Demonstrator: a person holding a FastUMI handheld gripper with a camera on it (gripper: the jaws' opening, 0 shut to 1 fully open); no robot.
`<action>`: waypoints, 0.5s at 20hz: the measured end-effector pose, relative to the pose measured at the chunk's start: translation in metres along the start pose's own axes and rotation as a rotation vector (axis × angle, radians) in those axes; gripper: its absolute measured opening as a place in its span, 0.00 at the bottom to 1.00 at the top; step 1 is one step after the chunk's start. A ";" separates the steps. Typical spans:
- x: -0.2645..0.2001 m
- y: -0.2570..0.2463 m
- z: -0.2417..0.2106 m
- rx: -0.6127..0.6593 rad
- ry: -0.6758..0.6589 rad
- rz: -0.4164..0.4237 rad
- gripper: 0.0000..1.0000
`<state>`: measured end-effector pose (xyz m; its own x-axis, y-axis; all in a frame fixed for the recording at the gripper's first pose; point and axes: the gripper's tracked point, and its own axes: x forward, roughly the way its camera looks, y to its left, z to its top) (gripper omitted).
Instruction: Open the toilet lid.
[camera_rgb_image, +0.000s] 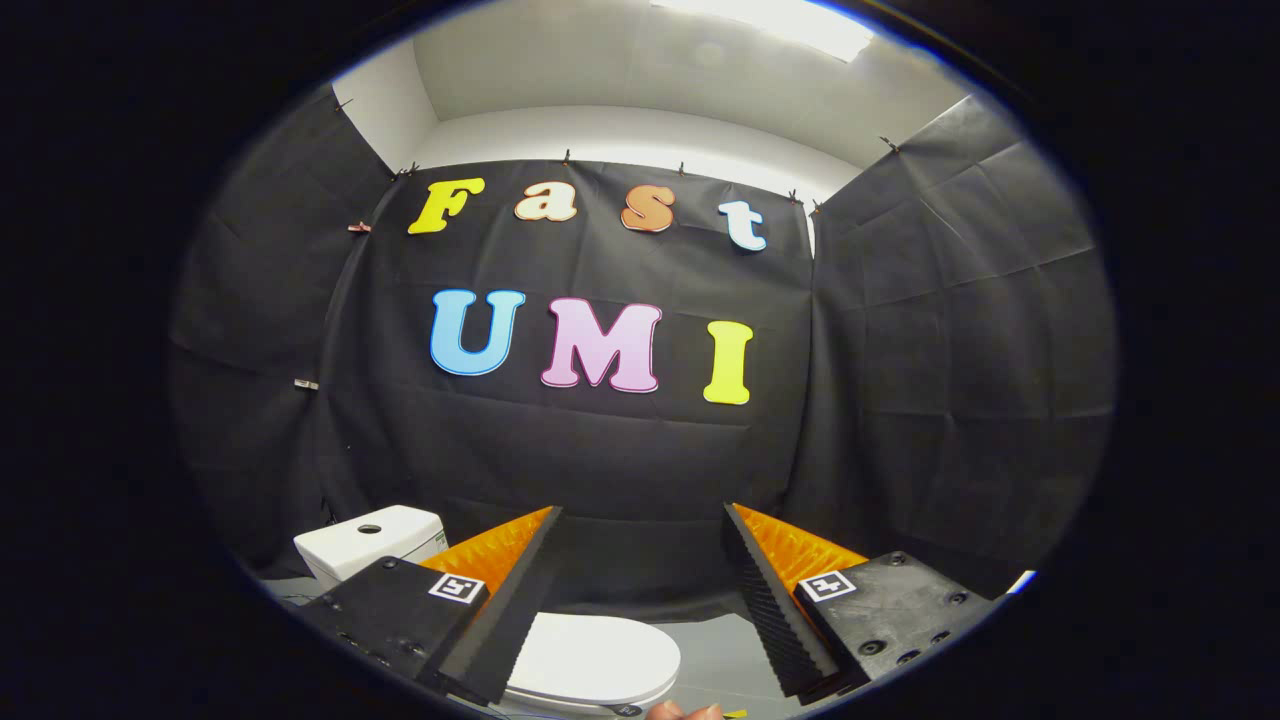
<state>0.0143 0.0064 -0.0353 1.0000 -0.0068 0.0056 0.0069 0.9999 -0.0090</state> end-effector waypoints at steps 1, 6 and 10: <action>0.001 0.000 -0.005 0.002 0.003 -0.002 0.98; 0.012 -0.001 -0.044 -0.004 0.032 -0.009 0.98; 0.016 0.002 -0.079 -0.025 0.062 0.005 0.98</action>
<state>0.0307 0.0077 -0.1139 0.9984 -0.0032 -0.0561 0.0014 0.9994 -0.0338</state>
